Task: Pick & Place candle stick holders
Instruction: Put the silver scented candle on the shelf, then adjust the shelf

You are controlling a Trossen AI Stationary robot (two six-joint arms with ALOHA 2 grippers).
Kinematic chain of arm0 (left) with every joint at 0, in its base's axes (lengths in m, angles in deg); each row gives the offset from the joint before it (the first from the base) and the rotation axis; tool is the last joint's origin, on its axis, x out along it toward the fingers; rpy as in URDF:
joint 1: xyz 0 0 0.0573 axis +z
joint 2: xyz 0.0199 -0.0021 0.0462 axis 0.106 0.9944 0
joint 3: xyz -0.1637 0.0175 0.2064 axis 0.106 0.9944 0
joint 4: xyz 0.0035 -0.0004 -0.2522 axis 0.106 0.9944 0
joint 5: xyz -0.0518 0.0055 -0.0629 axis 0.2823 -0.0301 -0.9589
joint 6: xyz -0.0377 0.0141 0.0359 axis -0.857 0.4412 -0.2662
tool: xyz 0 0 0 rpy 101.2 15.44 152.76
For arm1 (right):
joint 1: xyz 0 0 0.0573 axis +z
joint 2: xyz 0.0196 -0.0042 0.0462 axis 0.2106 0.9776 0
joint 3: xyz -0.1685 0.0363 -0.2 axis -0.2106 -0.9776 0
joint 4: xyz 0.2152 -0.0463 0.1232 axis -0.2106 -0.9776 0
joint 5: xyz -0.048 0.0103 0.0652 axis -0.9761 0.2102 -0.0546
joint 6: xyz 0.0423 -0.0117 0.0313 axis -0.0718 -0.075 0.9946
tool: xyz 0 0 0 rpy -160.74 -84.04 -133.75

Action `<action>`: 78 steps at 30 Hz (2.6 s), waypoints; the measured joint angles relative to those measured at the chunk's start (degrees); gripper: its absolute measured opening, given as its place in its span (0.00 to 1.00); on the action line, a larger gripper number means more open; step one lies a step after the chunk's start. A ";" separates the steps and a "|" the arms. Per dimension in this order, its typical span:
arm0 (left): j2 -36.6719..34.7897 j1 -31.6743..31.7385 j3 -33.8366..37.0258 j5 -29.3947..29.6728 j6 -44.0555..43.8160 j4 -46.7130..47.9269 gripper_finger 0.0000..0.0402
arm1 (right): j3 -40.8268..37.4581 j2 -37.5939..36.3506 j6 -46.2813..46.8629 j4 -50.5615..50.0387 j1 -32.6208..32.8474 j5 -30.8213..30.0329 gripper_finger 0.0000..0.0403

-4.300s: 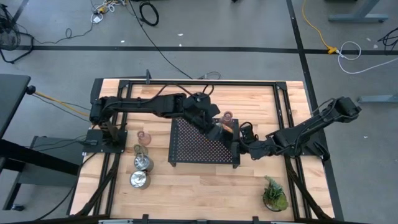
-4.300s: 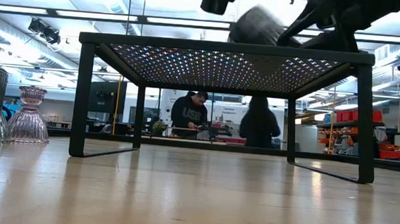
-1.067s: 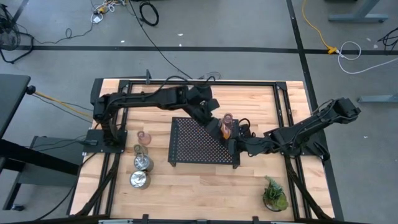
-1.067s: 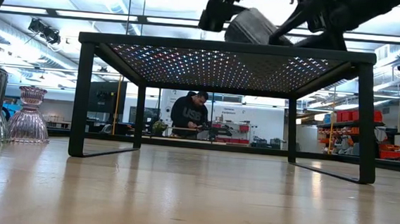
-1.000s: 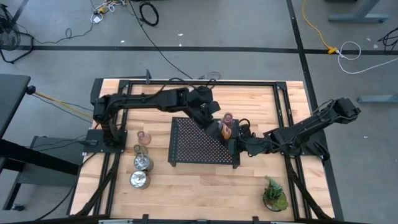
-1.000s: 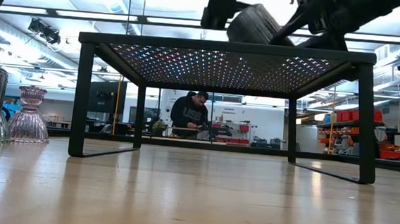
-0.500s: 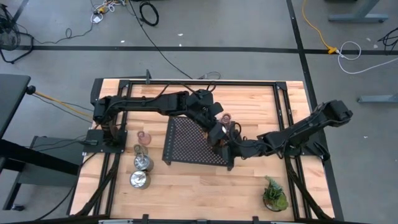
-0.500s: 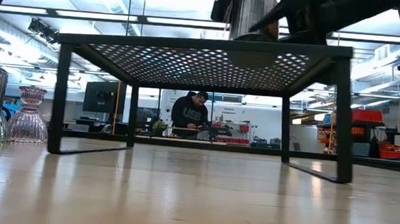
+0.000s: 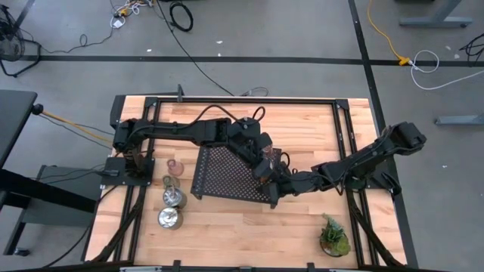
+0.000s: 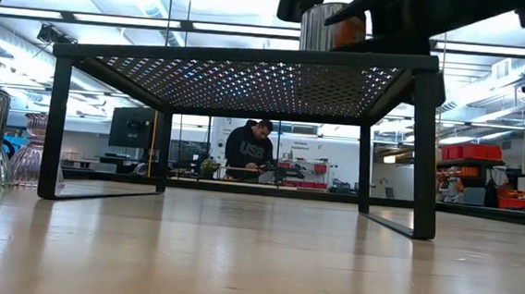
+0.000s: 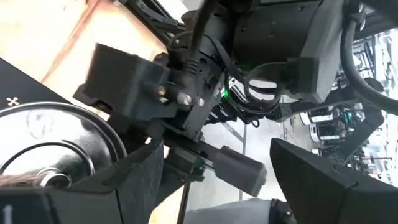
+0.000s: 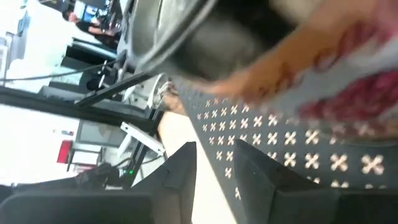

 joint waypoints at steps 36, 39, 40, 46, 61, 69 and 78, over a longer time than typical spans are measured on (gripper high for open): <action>-0.68 -1.27 -0.15 -0.74 -0.50 2.64 0.73 | -0.17 -30.27 -10.56 -21.52 4.70 -19.32 0.26; -0.96 -1.32 -0.13 -0.64 1.70 2.59 0.73 | -0.17 -30.68 -10.59 -23.61 3.27 -19.76 0.26; -1.31 -1.23 -0.13 0.15 2.97 2.60 0.73 | -0.17 -30.68 -10.50 -24.48 2.58 -19.72 0.26; -6.18 1.10 -0.13 3.95 7.91 2.64 0.73 | -0.17 -30.66 -7.68 -30.92 -2.46 -19.60 0.26; -21.85 8.30 -0.09 22.77 25.20 27.54 0.74 | -0.17 -30.06 -13.13 -32.56 -20.03 -6.97 0.26; -29.14 12.75 -0.09 31.81 28.80 38.88 0.74 | -0.17 -25.42 -16.08 -29.32 -25.88 0.32 0.26; -34.93 17.94 2.67 33.85 29.93 44.05 0.74 | -0.17 -20.40 -18.41 -24.45 -31.60 6.74 0.26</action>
